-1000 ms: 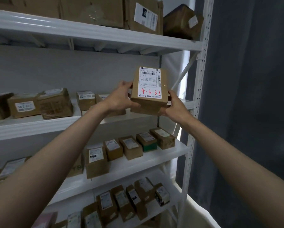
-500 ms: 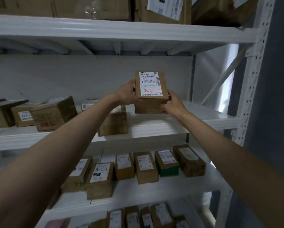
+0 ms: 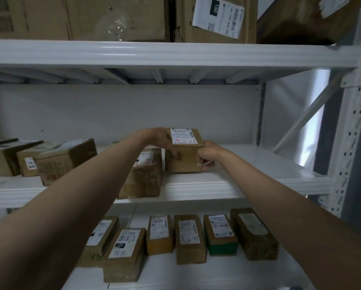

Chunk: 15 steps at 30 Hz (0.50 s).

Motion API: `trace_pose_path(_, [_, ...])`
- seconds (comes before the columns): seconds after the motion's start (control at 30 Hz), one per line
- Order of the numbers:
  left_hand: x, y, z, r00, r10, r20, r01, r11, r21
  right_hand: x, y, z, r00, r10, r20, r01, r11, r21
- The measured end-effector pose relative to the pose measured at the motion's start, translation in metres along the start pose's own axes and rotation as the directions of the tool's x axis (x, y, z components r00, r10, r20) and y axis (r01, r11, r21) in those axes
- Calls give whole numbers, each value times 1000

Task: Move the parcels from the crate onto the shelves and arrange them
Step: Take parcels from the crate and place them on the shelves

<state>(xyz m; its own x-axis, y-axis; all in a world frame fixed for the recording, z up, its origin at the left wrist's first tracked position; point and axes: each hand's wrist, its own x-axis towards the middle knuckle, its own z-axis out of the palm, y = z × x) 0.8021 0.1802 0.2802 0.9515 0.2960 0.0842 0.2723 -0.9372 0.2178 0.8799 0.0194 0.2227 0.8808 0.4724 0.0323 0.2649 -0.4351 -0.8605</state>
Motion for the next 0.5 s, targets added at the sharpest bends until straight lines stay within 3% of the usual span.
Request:
trace_pose_path(0.2, [8,-3,4,986,-97,136,84,992,96,4,1,6,994,100,53,-99,995,-19])
trace_pose_path(0.37, [3,-4,6,983,-123,136,110,989,100,1,5,9,997,75,12,-74,996,-45])
trace_pose_path(0.5, [-4,-4,0,985,-135,107,129,990,59,-7,-1,3,999,25,-34,-30,983,-182])
